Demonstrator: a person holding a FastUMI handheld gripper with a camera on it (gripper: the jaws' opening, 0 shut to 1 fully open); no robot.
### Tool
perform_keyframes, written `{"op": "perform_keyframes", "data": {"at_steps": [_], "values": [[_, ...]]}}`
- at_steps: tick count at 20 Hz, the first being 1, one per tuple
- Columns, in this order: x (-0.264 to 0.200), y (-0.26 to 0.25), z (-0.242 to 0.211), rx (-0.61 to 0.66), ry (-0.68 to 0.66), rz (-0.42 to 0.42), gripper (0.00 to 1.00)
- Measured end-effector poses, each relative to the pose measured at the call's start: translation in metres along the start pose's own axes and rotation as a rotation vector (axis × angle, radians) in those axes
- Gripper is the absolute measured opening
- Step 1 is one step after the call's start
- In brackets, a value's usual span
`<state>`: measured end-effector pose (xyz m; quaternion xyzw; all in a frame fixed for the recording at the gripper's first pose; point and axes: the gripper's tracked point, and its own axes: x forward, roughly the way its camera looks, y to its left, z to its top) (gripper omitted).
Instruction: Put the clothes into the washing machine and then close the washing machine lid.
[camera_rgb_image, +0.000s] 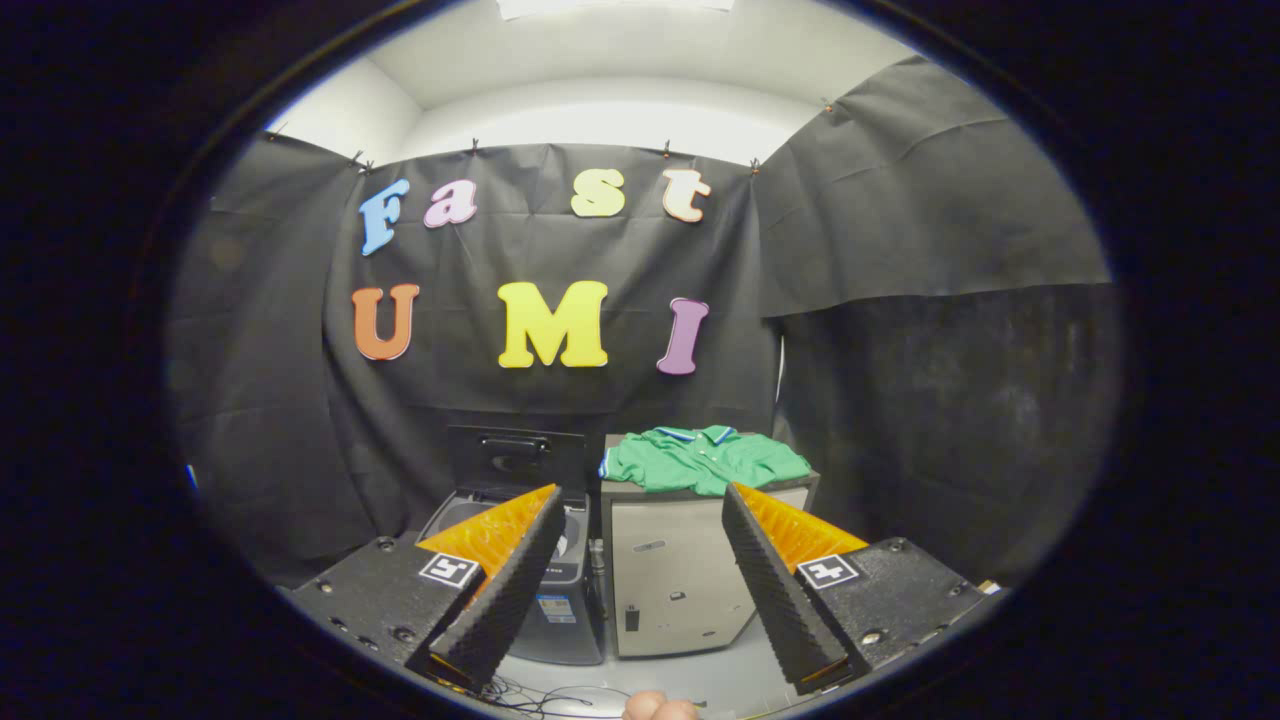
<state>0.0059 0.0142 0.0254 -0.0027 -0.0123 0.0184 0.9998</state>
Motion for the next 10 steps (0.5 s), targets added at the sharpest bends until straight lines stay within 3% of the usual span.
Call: {"op": "perform_keyframes", "data": {"at_steps": [10], "values": [[0.045,-0.008,0.04,-0.035,-0.042,-0.017,1.0]]}}
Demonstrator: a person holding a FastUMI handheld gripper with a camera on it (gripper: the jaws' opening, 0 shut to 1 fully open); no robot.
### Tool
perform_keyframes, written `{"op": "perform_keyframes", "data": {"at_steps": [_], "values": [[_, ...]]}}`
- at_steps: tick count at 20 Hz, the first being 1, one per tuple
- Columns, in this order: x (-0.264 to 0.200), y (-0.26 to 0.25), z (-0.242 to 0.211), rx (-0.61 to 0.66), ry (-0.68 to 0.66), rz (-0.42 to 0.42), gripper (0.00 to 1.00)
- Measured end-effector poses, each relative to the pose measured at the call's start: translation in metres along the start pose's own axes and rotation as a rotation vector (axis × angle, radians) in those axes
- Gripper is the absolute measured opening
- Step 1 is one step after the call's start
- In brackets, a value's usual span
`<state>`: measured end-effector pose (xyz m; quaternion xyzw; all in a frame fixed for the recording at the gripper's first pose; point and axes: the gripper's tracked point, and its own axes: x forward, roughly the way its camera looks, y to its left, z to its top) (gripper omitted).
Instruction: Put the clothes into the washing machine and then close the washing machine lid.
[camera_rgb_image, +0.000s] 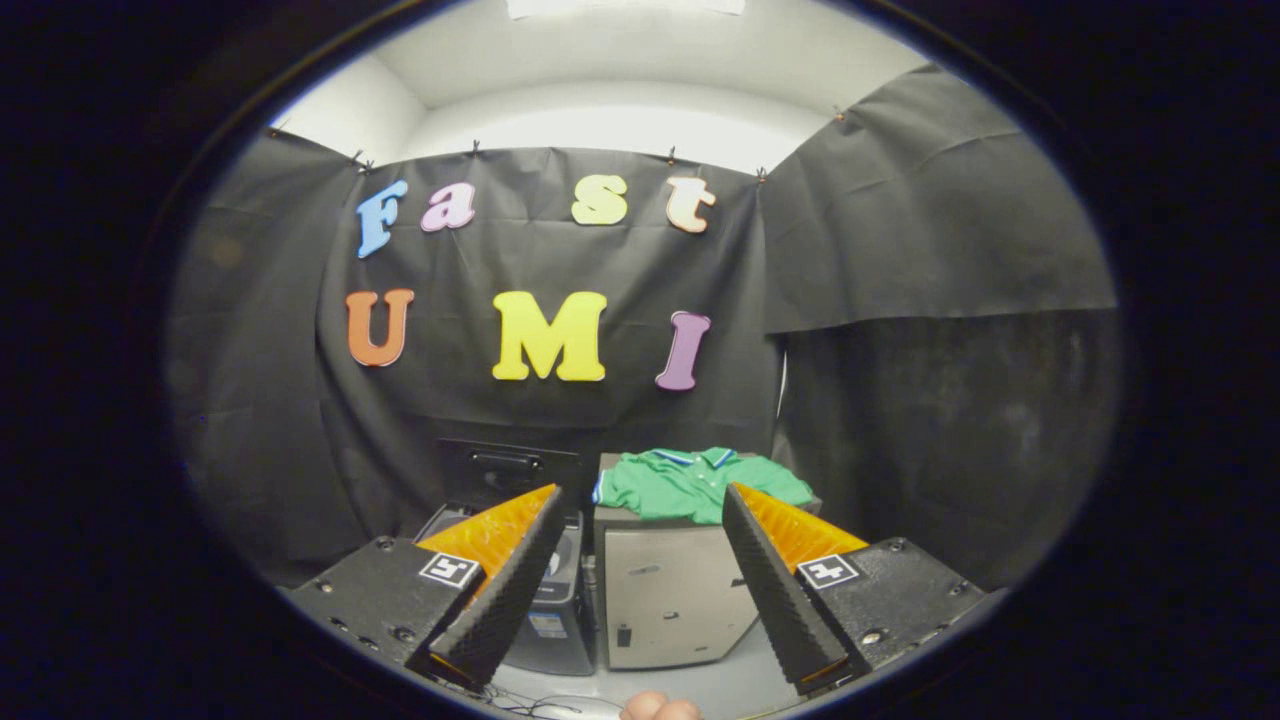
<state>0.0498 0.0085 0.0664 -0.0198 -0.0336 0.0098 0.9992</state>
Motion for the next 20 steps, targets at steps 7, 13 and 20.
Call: {"op": "perform_keyframes", "data": {"at_steps": [7,13,20], "values": [[0.082,-0.022,0.013,0.007,-0.014,0.01,1.0],[0.174,-0.041,0.003,-0.007,0.033,0.03,1.0],[0.277,-0.066,-0.003,-0.054,0.092,0.044,1.0]]}}
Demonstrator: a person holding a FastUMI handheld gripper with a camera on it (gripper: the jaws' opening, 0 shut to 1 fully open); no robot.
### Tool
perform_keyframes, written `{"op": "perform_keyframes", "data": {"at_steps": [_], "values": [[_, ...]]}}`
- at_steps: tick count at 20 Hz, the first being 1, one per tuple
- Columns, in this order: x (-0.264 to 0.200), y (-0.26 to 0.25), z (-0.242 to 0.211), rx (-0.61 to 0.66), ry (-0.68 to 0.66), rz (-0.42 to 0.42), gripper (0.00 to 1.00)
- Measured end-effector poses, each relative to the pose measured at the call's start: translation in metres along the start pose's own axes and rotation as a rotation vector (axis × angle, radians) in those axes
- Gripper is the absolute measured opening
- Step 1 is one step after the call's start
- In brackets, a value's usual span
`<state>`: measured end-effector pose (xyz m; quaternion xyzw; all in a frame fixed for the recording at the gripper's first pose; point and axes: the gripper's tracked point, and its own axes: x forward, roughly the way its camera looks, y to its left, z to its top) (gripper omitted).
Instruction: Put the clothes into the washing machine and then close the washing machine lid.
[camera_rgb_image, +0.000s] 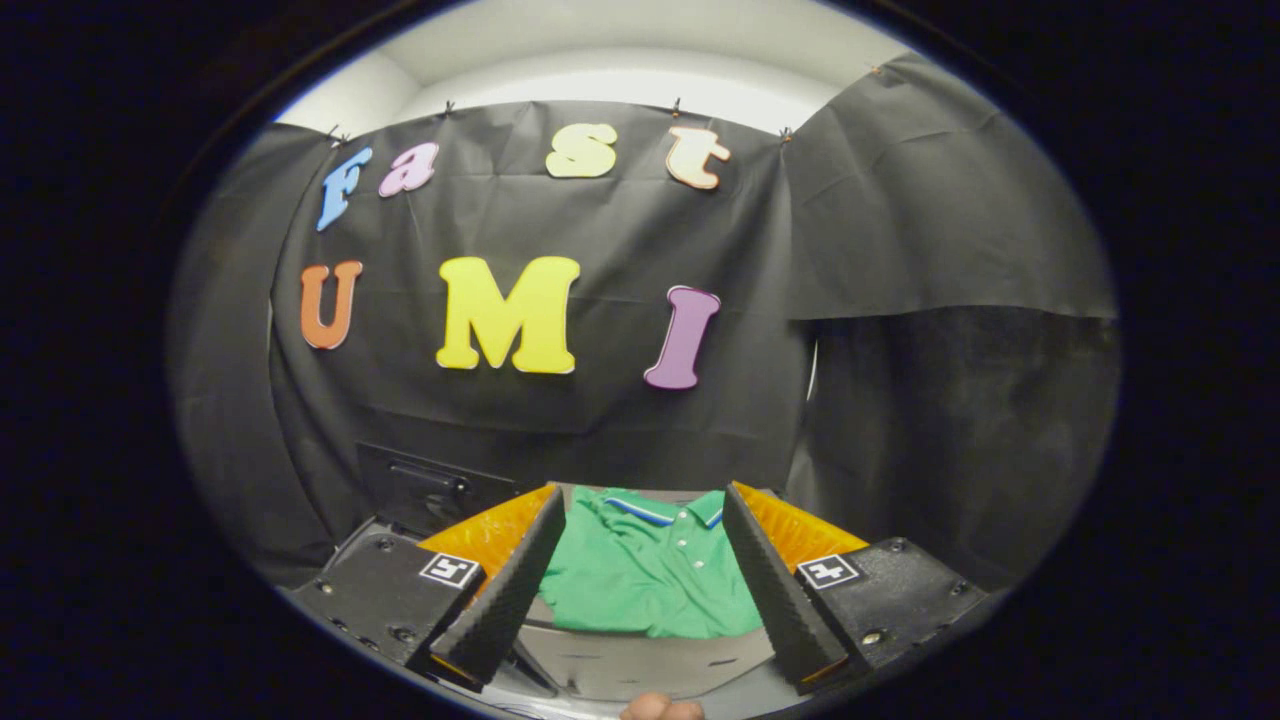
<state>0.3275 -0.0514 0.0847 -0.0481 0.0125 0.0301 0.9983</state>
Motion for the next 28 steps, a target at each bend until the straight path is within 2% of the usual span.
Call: {"op": "perform_keyframes", "data": {"at_steps": [4,7,11,20,26,28], "values": [[0.051,-0.011,-0.022,-0.009,0.098,0.029,1.0],[0.091,-0.027,-0.048,0.019,0.185,0.019,1.0],[0.119,-0.041,-0.086,0.032,0.303,0.022,1.0],[0.139,-0.048,-0.141,0.054,0.501,0.016,1.0],[0.141,-0.046,-0.145,0.109,0.54,0.039,1.0],[0.141,-0.045,-0.147,0.083,0.567,0.044,1.0]]}}
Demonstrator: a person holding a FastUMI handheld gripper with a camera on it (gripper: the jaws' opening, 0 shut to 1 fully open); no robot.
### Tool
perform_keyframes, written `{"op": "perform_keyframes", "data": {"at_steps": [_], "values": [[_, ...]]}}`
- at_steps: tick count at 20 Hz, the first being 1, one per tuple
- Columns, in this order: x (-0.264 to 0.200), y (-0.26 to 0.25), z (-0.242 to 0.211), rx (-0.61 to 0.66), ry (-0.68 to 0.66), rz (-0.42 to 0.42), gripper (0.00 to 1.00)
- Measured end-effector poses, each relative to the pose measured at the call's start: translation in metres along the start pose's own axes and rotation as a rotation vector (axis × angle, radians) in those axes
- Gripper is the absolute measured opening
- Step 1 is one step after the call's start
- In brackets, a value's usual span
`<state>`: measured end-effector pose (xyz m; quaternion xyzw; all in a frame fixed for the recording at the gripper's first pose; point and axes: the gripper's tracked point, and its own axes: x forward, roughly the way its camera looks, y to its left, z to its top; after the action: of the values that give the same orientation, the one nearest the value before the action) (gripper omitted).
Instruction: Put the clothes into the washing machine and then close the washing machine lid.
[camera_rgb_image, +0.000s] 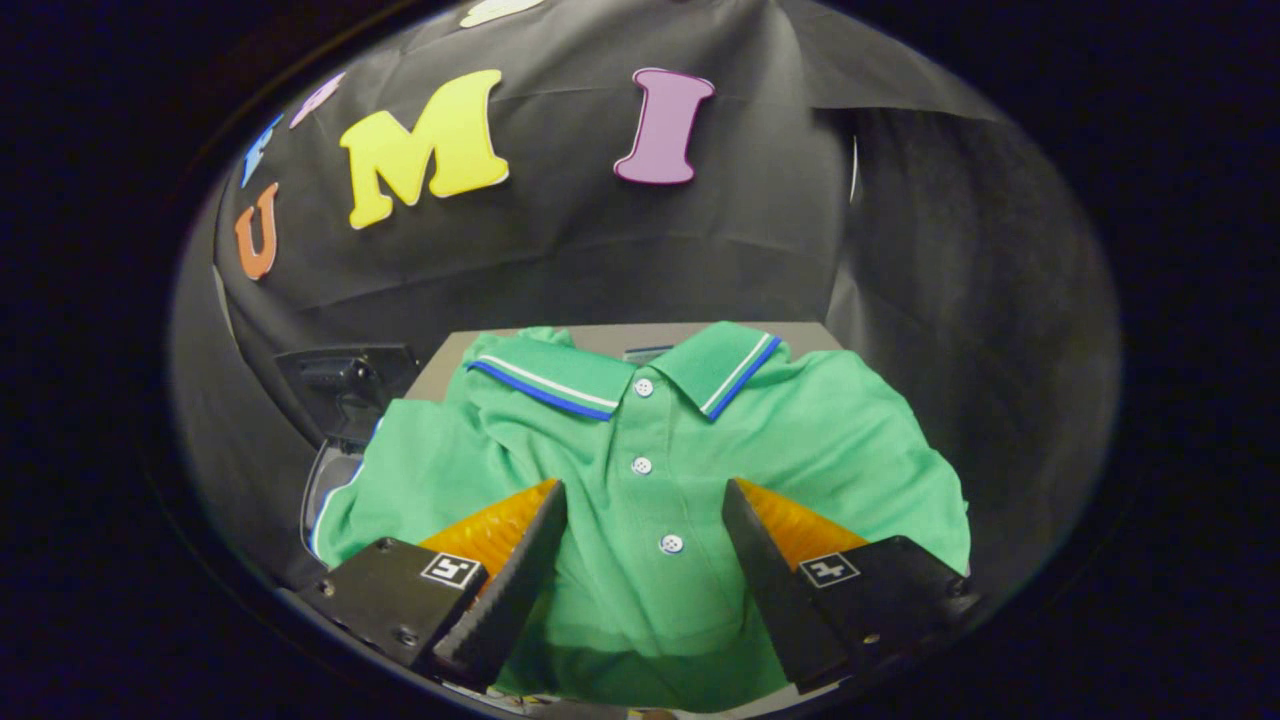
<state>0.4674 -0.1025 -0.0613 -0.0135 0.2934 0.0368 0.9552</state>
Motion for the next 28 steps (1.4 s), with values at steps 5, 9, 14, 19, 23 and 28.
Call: {"op": "perform_keyframes", "data": {"at_steps": [5,9,14,19,23,28], "values": [[-0.002,0.019,0.004,-0.018,0.02,0.065,0.41],[-0.003,0.018,0.007,-0.011,0.046,0.044,0.06],[-0.031,0.02,0.042,0.032,-0.037,0.048,0.06],[-0.082,0.039,0.103,0.082,-0.156,0.128,0.06],[-0.113,0.06,0.134,0.039,-0.233,0.164,0.05],[-0.134,0.109,0.141,-0.022,-0.258,0.237,0.06]]}}
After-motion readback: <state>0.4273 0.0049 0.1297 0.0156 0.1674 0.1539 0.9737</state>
